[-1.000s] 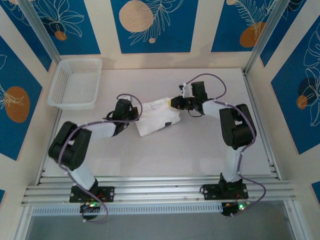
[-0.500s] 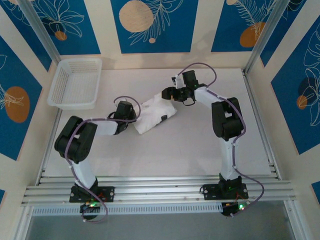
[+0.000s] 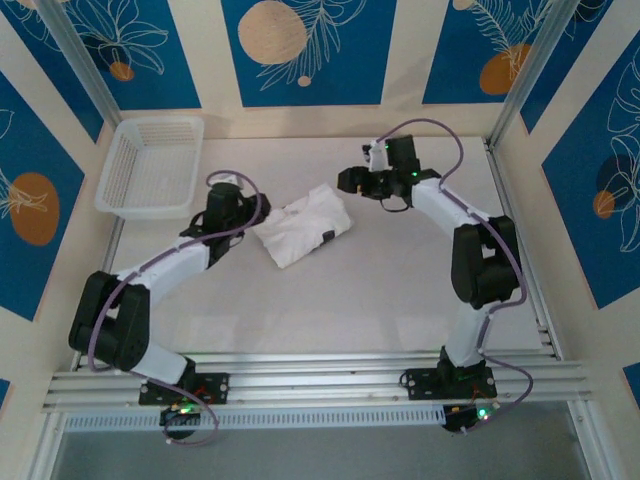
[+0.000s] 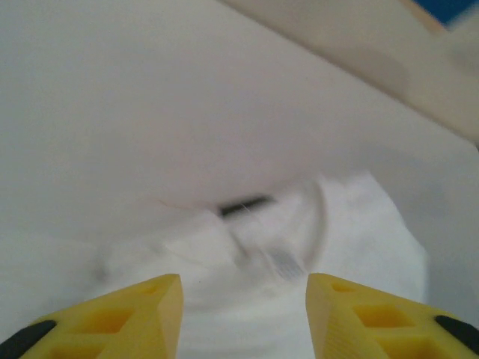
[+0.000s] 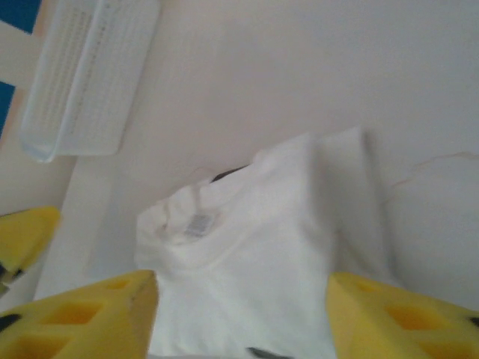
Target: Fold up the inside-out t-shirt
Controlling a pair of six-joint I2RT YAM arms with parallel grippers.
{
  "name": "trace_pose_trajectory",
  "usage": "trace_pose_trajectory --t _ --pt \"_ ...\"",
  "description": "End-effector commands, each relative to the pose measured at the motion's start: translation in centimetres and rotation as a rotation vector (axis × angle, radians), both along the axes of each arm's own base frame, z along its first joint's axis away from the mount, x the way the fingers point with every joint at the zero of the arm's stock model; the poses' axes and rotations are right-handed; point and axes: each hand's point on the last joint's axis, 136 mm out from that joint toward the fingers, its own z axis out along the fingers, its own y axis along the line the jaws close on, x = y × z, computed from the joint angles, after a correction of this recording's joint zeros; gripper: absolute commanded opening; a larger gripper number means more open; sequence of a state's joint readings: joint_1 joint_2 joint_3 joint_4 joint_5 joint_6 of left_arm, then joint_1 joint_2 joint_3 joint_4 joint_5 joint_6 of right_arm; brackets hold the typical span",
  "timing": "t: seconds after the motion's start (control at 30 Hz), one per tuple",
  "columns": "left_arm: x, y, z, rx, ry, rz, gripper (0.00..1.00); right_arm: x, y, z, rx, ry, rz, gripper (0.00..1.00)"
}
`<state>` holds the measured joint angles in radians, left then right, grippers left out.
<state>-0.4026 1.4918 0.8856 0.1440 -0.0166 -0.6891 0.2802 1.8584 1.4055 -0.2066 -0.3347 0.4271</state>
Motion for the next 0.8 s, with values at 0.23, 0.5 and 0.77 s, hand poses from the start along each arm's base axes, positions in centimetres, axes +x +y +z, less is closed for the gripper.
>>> trace_pose_trajectory --t 0.23,0.5,0.77 --pt "-2.6 -1.5 -11.0 0.143 0.338 0.004 0.44 -0.5 -0.3 -12.9 -0.243 0.234 -0.112 0.46" --pt "-2.7 -0.9 -9.4 0.15 0.247 -0.062 0.55 -6.6 0.1 -11.3 -0.156 0.288 -0.19 0.46" --pt "-2.3 1.3 -6.9 0.063 0.256 -0.006 0.59 -9.2 -2.5 -6.0 -0.033 0.286 -0.446 0.71"
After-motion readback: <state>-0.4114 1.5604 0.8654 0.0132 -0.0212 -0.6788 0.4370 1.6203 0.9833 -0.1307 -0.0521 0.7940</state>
